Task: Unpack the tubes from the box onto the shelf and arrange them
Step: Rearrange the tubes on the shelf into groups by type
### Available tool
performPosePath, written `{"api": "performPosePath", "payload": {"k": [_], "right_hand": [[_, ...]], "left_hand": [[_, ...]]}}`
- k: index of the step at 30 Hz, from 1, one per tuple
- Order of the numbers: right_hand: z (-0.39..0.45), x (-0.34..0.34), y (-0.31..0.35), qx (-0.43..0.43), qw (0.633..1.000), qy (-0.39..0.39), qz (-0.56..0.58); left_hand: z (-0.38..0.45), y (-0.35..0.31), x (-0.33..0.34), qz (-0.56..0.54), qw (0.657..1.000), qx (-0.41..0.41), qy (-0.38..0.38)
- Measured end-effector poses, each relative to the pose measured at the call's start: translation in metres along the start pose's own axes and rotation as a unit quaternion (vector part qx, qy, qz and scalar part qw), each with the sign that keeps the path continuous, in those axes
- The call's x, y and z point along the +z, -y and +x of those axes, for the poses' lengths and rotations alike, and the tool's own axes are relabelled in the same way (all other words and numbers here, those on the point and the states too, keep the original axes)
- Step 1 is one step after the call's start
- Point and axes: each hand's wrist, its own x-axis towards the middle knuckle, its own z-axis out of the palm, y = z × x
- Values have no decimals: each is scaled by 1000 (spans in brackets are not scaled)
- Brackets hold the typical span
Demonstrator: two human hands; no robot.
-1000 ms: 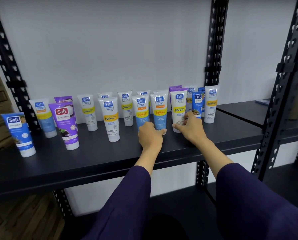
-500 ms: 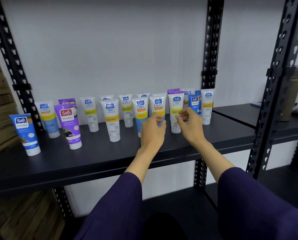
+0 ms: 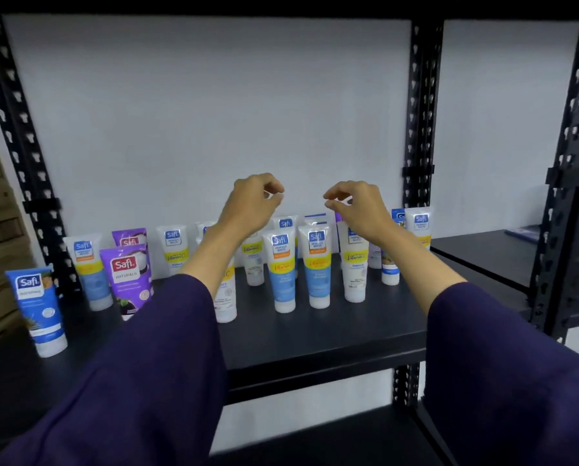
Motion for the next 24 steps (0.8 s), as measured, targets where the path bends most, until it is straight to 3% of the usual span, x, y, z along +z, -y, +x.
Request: {"api": "performPosePath", "payload": {"k": [4,9,17,20,24], "right_hand": [[29,-3,-7,8,995,90,-46],[52,-11,-23,46,983,144,-102],[60,-20,-49,125,921,316,-189],[58,-16,-54,124,924,313,-180],[53,-14,-60,110,942,279,-152]], "left_hand": [[22,7,-11,7,998,2,56],[43,-6,10,9,989,34,141],[66,-18,49,54,953,-10,297],[68,-15,57,65,940,-38,333],[64,-12,62,36,949,-49,309]]}}
